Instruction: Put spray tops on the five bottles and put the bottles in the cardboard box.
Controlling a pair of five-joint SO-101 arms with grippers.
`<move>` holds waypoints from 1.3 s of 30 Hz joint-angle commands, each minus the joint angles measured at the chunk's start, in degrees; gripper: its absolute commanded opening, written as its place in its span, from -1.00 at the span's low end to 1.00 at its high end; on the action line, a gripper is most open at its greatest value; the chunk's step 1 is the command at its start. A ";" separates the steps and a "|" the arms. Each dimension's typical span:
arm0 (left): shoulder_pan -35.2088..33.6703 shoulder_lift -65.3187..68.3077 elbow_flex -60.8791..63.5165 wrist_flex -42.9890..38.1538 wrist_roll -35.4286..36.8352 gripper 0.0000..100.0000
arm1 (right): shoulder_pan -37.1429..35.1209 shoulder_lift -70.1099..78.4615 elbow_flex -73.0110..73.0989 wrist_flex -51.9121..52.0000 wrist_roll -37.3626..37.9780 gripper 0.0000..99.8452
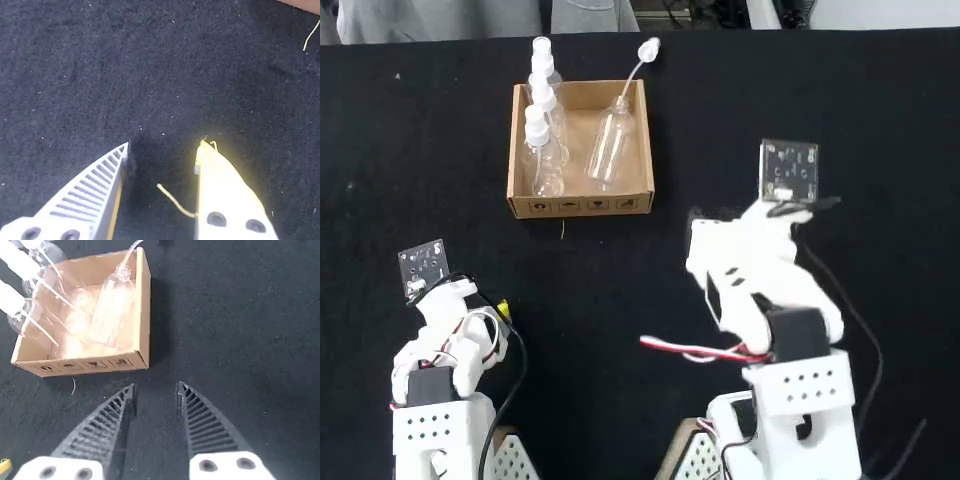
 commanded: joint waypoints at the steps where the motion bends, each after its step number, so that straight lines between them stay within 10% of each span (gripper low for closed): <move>1: -0.48 -0.70 1.54 0.26 -0.09 -0.60 | 1.41 -5.76 3.03 -3.78 0.62 -0.84; 39: -0.48 -0.70 1.54 0.26 -0.09 -0.60 | 7.74 -45.32 42.42 -7.82 7.12 -0.84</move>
